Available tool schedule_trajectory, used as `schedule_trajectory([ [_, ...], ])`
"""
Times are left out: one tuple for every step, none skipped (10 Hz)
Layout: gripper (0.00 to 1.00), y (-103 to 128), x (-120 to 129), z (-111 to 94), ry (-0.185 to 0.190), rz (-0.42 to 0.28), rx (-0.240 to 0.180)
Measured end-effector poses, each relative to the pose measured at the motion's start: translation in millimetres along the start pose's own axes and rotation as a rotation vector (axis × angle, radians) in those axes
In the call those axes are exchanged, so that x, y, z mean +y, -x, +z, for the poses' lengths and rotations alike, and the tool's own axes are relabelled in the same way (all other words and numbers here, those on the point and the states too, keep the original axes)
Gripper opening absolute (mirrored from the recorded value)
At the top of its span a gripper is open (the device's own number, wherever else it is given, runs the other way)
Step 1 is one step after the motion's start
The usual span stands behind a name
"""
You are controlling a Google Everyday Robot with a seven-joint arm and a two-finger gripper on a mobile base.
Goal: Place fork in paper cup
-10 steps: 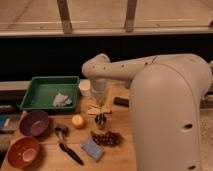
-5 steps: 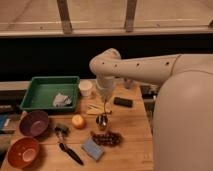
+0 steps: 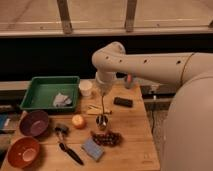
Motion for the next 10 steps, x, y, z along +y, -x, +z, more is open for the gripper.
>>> schedule_trajectory([
  [0.00, 5, 0, -4, -0.001, -0.005, -0.015],
  [0.00, 10, 1, -8, 0.000, -0.013, -0.033],
  [0.00, 16, 2, -13, 0.009, -0.023, -0.055],
  [0.00, 23, 1, -22, 0.040, -0.039, -0.098],
  [0.00, 29, -1, -30, 0.073, -0.053, -0.133],
  [0.00, 34, -6, -41, 0.109, -0.065, -0.174],
  [0.00, 44, -8, -58, 0.161, -0.090, -0.233],
  [0.00, 51, -11, -73, 0.194, -0.113, -0.275],
  [0.00, 54, -13, -82, 0.212, -0.126, -0.300],
  [0.00, 58, -14, -91, 0.229, -0.139, -0.324],
])
